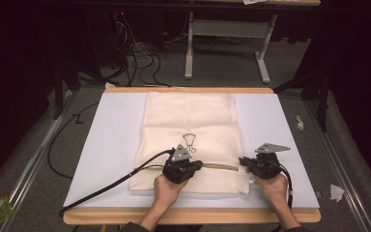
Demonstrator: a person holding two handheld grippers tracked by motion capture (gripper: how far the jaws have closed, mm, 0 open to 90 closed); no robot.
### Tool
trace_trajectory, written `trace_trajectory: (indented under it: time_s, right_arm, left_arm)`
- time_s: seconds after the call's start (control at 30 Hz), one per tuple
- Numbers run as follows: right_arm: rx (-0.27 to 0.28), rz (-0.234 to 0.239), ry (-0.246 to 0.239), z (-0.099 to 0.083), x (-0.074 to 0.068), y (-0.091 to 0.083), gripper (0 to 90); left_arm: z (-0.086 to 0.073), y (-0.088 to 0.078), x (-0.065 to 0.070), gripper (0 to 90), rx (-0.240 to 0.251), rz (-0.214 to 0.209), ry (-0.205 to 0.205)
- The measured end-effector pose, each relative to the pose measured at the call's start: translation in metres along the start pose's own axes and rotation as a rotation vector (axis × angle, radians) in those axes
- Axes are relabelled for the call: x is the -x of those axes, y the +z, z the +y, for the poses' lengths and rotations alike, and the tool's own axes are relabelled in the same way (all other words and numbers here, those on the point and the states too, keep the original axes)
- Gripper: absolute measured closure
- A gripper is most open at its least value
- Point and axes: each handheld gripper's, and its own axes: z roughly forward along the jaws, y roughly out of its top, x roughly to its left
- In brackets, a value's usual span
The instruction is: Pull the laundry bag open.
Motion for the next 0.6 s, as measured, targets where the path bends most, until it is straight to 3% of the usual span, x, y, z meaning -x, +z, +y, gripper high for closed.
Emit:
trace_trajectory:
  time_s: [0.6]
  right_arm:
    - [-0.002, 0.003, 0.001, 0.0003, -0.0001, -0.0001, 88.0]
  left_arm:
    - [-0.0018, -0.0076, -0.0033, 86.9, 0.008, -0.015, -0.008]
